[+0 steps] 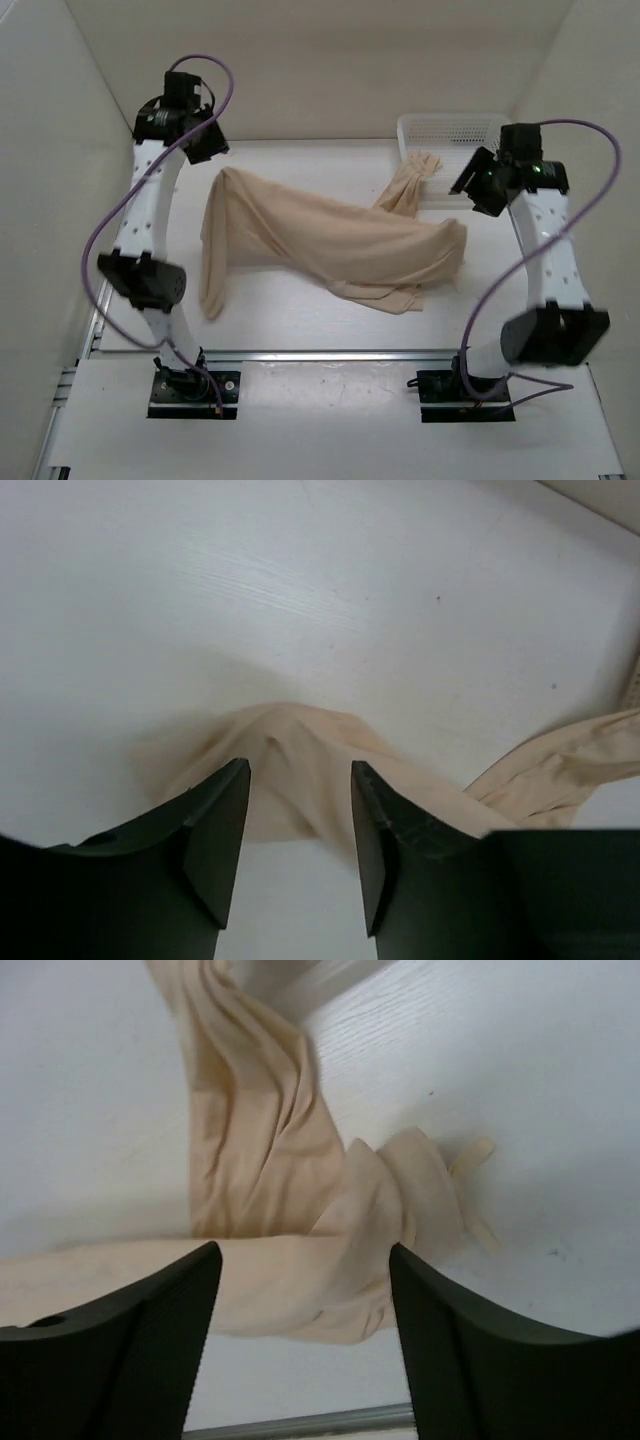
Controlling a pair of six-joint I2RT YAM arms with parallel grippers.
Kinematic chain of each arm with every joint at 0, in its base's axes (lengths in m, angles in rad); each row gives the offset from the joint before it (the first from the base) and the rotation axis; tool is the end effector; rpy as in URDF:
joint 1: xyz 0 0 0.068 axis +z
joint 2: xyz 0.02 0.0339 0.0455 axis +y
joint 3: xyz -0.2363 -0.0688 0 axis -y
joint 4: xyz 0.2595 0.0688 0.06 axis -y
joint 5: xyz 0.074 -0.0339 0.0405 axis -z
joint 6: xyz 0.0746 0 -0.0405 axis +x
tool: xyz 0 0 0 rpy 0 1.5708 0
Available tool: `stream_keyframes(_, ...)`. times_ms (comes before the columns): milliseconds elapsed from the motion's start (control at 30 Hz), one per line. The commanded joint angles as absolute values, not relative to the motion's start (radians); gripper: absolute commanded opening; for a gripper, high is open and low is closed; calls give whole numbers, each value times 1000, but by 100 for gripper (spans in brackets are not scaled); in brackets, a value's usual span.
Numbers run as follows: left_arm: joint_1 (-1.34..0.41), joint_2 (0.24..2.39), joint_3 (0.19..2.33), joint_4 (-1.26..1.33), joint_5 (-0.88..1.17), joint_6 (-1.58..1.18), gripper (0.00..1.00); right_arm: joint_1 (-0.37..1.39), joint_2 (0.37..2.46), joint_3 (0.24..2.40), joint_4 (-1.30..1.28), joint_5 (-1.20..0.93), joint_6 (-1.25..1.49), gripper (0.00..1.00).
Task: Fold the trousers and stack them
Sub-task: Flatten the trousers out
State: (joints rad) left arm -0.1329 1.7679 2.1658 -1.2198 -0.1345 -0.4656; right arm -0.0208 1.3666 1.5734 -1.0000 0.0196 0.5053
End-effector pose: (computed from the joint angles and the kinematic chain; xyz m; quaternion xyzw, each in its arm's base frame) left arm 0.3809 -0.0408 0.3927 -0.1780 0.9117 -0.0478 0.3672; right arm 0.3179 -0.0081 0.3510 0.2442 0.8925 0.0821 0.3702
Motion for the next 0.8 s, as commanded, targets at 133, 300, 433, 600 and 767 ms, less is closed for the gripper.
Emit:
stream_keyframes(133, -110, 1778, 2006, -1200, -35, -451, 81, -47, 1389, 1409, -865, 44, 494, 75)
stream_keyframes(300, -42, 1560, 1470, -1000, 32, -498, 42, -78, 1289, 1137, -845, 31, 485, 4)
stream_keyframes(433, -18, 1571, 1313, -960, 75, -551, 65, -121, 1279, 970, -752, -89, 497, 48)
stream_keyframes(600, -9, 1630, 1282, -927, 34, -586, 100, -158, 1402, 1003, -692, -170, 497, 93)
stream_keyframes(767, 44, 1776, 1319, -901, 35, -598, 100, -158, 1561, 1188, -672, -97, 485, 89)
